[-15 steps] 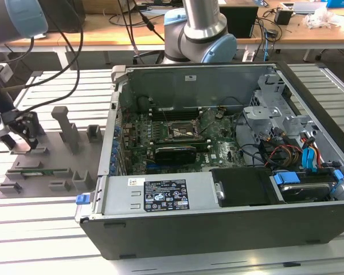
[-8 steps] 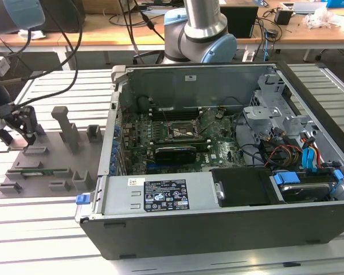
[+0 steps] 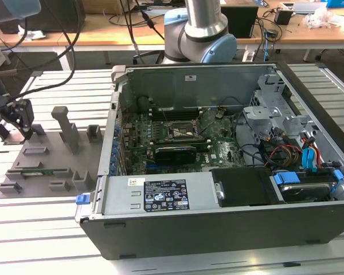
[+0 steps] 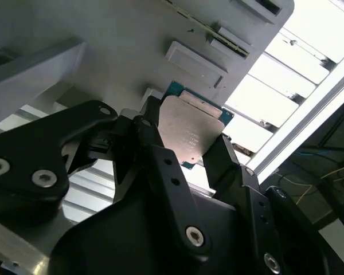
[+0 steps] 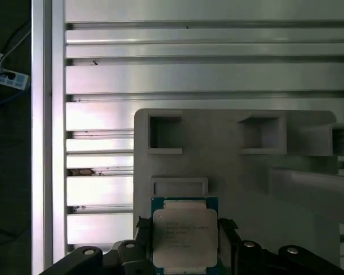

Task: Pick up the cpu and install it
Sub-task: 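Pick up the cpu and move it towards the insertion slot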

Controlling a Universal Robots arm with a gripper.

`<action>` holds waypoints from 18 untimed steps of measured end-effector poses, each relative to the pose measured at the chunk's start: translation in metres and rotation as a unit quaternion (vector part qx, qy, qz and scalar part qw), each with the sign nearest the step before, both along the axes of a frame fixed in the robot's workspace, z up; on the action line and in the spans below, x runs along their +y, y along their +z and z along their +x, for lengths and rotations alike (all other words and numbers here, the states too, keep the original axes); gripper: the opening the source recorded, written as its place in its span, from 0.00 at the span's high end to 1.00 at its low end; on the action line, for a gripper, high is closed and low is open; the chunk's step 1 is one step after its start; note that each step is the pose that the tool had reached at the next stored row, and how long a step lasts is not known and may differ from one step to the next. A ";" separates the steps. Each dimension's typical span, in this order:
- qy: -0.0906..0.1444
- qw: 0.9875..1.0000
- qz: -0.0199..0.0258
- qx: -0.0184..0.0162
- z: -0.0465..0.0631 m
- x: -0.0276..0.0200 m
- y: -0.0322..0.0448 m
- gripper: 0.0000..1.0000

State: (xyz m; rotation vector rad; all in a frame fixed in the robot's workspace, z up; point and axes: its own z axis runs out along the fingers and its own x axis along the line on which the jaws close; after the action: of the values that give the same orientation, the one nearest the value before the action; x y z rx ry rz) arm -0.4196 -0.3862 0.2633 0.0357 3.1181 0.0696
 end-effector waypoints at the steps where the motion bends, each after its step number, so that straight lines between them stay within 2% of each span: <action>1: 0.000 1.000 0.000 0.000 0.000 0.0002 0.0034 0.45; 4: 0.000 1.000 0.000 0.000 0.000 0.0009 0.0157 0.45; 10: 0.000 1.000 0.000 0.000 0.000 0.0014 0.0291 0.45; 18: 0.000 1.000 0.000 0.000 0.000 0.0025 0.0534 0.45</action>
State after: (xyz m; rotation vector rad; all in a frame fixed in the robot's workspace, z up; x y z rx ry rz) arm -0.4196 -0.3837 0.3166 0.0358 3.1180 0.0697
